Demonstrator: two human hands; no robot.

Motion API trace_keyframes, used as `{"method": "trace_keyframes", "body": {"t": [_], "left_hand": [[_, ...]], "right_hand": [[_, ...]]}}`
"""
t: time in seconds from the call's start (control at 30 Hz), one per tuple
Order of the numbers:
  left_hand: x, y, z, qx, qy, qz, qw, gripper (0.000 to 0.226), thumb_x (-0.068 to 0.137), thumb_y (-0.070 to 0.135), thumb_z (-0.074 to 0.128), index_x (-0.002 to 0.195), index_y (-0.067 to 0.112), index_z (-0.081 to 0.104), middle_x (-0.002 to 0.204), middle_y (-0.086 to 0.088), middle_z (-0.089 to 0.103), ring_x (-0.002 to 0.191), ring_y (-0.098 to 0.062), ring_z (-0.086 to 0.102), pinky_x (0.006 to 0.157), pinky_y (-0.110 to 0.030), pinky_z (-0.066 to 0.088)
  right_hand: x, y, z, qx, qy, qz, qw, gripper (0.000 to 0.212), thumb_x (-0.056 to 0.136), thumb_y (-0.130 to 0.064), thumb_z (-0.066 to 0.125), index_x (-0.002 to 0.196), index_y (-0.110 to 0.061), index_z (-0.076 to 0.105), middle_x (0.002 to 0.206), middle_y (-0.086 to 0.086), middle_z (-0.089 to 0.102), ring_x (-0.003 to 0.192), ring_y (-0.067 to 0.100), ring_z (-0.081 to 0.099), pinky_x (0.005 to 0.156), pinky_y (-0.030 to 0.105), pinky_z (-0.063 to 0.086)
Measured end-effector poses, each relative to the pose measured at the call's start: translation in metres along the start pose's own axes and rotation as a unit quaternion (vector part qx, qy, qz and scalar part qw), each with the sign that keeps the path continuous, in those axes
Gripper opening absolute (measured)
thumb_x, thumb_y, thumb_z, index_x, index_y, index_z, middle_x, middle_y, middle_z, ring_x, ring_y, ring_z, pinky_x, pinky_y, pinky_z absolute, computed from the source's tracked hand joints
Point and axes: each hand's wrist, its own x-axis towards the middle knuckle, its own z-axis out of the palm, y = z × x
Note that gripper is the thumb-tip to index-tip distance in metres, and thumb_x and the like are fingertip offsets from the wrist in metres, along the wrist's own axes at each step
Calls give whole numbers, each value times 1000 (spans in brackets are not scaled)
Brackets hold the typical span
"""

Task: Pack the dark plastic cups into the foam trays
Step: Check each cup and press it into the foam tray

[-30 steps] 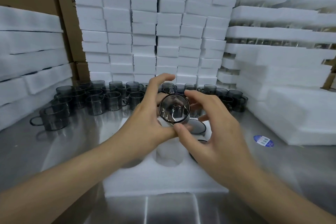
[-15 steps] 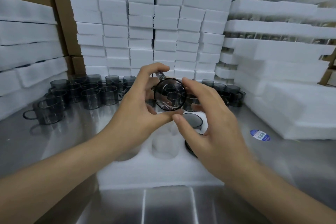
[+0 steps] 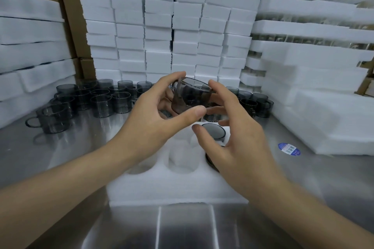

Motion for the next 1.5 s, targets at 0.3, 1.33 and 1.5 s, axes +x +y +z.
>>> {"method": "trace_keyframes", "body": {"t": [0.3,1.33,1.5], "left_hand": [[-4,5,1,-7,-19,19,1000,55,84,55,75,135,35,65,111,-6,71,89,-26,71,79,-54,59],[0,5,1,-14,-30,25,999,26,106,30,49,117,23,71,89,7,71,69,-17,63,66,-14,47],[-1,3,-1,-5,-33,4,999,26,100,29,49,116,30,70,96,0,72,72,-20,67,66,-25,47]], "right_hand": [[1,-1,-2,11,-17,30,999,55,99,-40,64,152,-40,48,123,-27,68,112,3,66,86,23,54],[5,-8,-6,127,-55,110,984,47,93,-78,36,102,-47,70,99,-19,74,97,4,69,80,16,49],[4,-9,-6,135,-45,111,983,49,92,-78,35,101,-46,71,100,-25,74,98,-2,68,79,9,46]]}}
